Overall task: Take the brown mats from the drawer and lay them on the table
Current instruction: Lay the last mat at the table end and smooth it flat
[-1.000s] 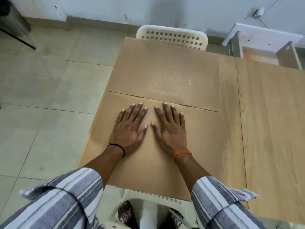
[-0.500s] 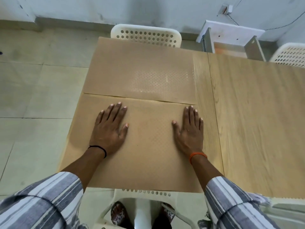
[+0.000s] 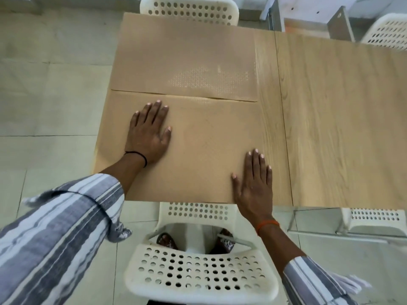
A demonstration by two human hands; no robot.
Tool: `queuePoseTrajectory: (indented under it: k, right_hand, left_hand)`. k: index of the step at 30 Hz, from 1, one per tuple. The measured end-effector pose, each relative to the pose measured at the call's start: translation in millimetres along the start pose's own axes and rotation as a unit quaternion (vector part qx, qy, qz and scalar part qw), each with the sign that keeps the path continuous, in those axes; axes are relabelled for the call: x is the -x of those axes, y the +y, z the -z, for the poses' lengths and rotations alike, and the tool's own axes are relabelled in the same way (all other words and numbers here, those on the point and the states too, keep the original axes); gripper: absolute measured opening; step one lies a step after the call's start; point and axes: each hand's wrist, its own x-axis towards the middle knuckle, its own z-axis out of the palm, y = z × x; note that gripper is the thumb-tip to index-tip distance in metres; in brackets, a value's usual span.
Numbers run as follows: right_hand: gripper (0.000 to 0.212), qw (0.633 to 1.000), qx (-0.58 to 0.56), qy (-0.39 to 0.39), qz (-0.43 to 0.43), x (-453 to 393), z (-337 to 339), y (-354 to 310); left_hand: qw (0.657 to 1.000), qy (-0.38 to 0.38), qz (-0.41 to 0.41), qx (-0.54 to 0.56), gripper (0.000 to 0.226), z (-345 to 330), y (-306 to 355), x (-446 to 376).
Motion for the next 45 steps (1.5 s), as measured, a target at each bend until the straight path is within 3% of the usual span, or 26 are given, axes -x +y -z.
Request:
queuePoseTrajectory:
  k: [5, 8, 12, 16, 20, 25, 29, 34, 39, 45]
  right_hand:
    - [0.069, 1.0, 0.004, 0.009, 0.001, -0.8, -1.4, 0.0]
    - [0.067, 1.0, 0.006, 0.012, 0.003, -1.8, -2.5, 0.8]
    - [0.064, 1.0, 0.005, 0.002, 0.003, -4.2, -3.9, 0.0]
    - [0.062, 1.0, 0.009, 0.003, 0.001, -2.0, -5.7, 1.6]
    - [0.062, 1.0, 0.016, 0.006, 0.005, -1.0, -5.8, 3.1]
    - [0.06, 0.999, 0.017, 0.023, 0.04, 0.5, -0.8, -2.3]
    - [0.08, 0.992, 0.004, 0.026, 0.126, -2.6, 8.6, -18.5]
    - [0.071, 0.978, 0.045, -0.067, 0.194, -14.1, 17.2, -34.1]
    - [0.05, 0.993, -0.01, -0.02, 0.112, -25.9, 17.8, -71.5]
    - [0.072, 0.986, -0.037, -0.071, 0.144, -45.1, -17.3, -150.2]
  left_hand:
    - [0.999, -0.026, 0.036, 0.017, 0.062, 4.6, 14.6, 5.0]
    - [0.995, -0.016, 0.079, 0.065, 0.06, 1.5, 70.0, 35.2]
    - [0.996, -0.021, 0.025, 0.083, 0.059, -21.0, 160.1, 88.3]
    - [0.998, -0.031, 0.026, 0.05, 0.06, -40.5, 186.5, 104.5]
    - [0.999, -0.019, 0.011, 0.037, 0.059, -37.8, 158.6, 103.5]
    - [0.998, 0.002, 0.055, -0.017, 0.06, -22.8, 61.1, 111.2]
    - [0.996, 0.004, 0.085, -0.027, 0.061, -7.5, -6.1, 121.5]
    - [0.995, 0.018, 0.099, -0.025, 0.062, -3.1, -19.8, 124.4]
    - [0.995, 0.02, 0.097, -0.03, 0.062, -4.6, -21.1, 124.4]
    - [0.995, 0.025, 0.087, -0.035, 0.062, -3.5, -23.4, 122.2]
